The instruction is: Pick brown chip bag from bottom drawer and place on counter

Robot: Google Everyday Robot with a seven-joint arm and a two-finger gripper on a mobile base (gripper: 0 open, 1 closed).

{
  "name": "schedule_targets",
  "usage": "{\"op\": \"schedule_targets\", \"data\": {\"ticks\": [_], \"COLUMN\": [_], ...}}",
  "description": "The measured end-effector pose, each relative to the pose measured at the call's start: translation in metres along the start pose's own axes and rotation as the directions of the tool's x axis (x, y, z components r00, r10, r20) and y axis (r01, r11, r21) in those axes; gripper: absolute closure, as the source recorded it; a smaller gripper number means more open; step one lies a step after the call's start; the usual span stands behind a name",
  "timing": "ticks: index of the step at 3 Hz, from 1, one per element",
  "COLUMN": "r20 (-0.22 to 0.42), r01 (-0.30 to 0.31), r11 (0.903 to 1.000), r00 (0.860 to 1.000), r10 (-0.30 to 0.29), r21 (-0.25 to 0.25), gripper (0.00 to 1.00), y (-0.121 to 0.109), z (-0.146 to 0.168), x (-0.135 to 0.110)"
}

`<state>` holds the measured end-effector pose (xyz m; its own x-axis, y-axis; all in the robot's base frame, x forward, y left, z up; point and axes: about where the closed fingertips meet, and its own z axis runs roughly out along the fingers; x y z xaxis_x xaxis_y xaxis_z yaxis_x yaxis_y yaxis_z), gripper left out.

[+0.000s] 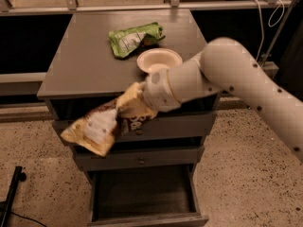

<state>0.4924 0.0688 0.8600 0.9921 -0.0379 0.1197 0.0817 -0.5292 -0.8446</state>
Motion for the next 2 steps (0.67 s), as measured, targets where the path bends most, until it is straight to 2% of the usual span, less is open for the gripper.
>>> {"op": "schedule_targets", "data": {"ticks": [1, 2], "r20": [0.106, 0.135], "r01": [0.144, 0.295], "r11": [0.9896, 0.9556], "r00": [0.984, 0.947], "r10": [-0.144, -0.292], "r21": [0.008, 0.002], "gripper": [1.0, 1.0], "y": [-0.075, -0.158], "z": [0.01, 0.023], "x": [0.007, 0.023]}}
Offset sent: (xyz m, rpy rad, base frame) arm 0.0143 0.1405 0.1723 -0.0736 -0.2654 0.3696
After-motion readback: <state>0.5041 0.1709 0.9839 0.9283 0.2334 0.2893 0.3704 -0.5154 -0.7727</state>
